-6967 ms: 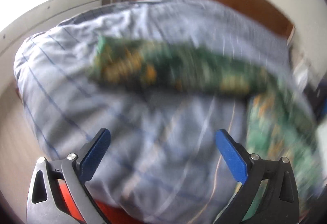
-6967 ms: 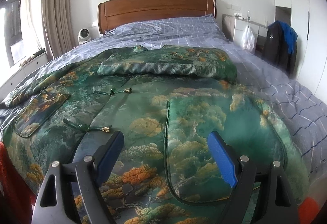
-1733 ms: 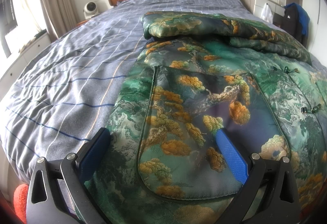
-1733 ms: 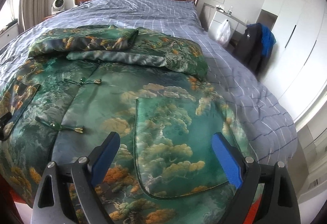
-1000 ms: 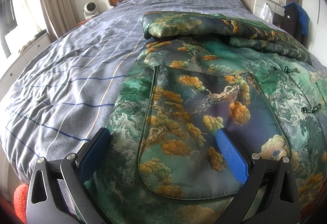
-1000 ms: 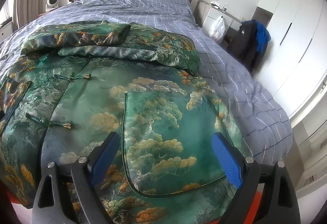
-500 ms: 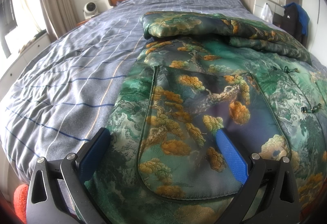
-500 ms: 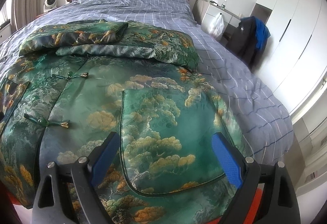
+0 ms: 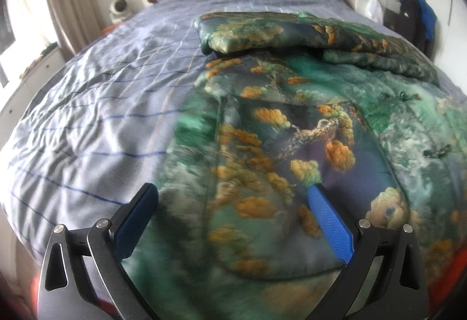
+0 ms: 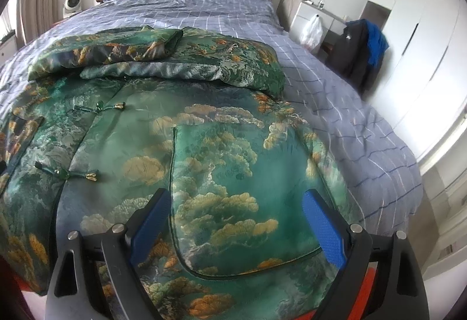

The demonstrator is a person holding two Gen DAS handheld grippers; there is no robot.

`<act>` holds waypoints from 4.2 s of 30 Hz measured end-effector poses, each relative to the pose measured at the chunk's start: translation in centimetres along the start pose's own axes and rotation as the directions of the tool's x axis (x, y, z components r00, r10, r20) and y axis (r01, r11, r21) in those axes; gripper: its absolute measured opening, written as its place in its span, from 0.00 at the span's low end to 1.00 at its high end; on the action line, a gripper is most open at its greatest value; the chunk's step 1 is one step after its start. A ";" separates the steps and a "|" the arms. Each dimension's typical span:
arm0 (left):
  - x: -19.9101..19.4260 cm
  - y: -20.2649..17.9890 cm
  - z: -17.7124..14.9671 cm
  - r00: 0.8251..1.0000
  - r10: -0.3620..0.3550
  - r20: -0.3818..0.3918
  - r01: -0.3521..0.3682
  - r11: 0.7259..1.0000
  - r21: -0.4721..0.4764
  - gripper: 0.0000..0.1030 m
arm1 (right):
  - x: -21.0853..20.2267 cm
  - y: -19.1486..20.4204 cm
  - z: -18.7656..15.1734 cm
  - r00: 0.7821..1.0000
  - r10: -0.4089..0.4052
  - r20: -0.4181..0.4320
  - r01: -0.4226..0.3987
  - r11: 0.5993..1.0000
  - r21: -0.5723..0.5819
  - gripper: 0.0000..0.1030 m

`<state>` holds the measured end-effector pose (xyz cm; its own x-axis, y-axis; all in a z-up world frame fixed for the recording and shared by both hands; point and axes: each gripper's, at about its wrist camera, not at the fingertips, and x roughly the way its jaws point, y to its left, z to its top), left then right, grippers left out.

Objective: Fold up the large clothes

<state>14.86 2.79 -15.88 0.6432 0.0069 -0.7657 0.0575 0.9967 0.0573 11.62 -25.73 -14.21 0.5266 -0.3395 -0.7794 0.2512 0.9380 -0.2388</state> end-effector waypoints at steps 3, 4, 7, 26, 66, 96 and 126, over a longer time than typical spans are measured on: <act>-2.5 5.1 0.9 0.998 -0.049 0.024 0.052 0.993 -0.110 0.99 | -0.1 -4.5 0.7 0.998 0.057 -0.004 -0.057 0.997 0.058 0.88; -2.7 6.8 0.8 0.997 -0.078 0.003 0.078 0.986 -0.146 0.99 | 0.2 -6.9 0.8 0.997 0.077 -0.013 -0.075 0.993 0.095 0.88; -1.9 10.8 -0.6 0.981 -0.167 -0.095 0.140 0.959 -0.246 0.99 | 1.3 -13.0 0.5 0.984 0.170 -0.056 -0.155 0.966 0.205 0.88; -1.9 8.6 -4.4 0.863 -0.372 -0.340 0.308 0.923 -0.229 0.11 | 5.1 -13.9 -2.1 0.692 0.658 -0.297 -0.597 0.753 0.277 0.18; 9.5 11.1 30.5 0.949 -0.308 0.064 0.300 0.826 -0.477 0.93 | 18.8 -18.1 28.9 0.744 0.627 0.233 -0.644 0.578 0.501 0.67; 14.8 3.1 17.9 0.974 -0.131 -0.183 0.098 0.979 -0.180 0.98 | 18.8 0.5 19.6 0.677 0.734 -0.052 -0.695 0.661 0.285 0.64; 7.0 -3.8 8.5 0.995 0.035 -0.089 -0.035 0.999 0.000 1.00 | 10.8 1.8 -0.6 0.894 0.440 0.082 -0.442 0.897 0.011 0.91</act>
<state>25.66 -1.64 -16.05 0.5740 0.0485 -0.8174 0.0349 0.9959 0.0836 17.25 -27.67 -23.37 0.6482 0.1032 -0.7545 0.0011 0.9906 0.1364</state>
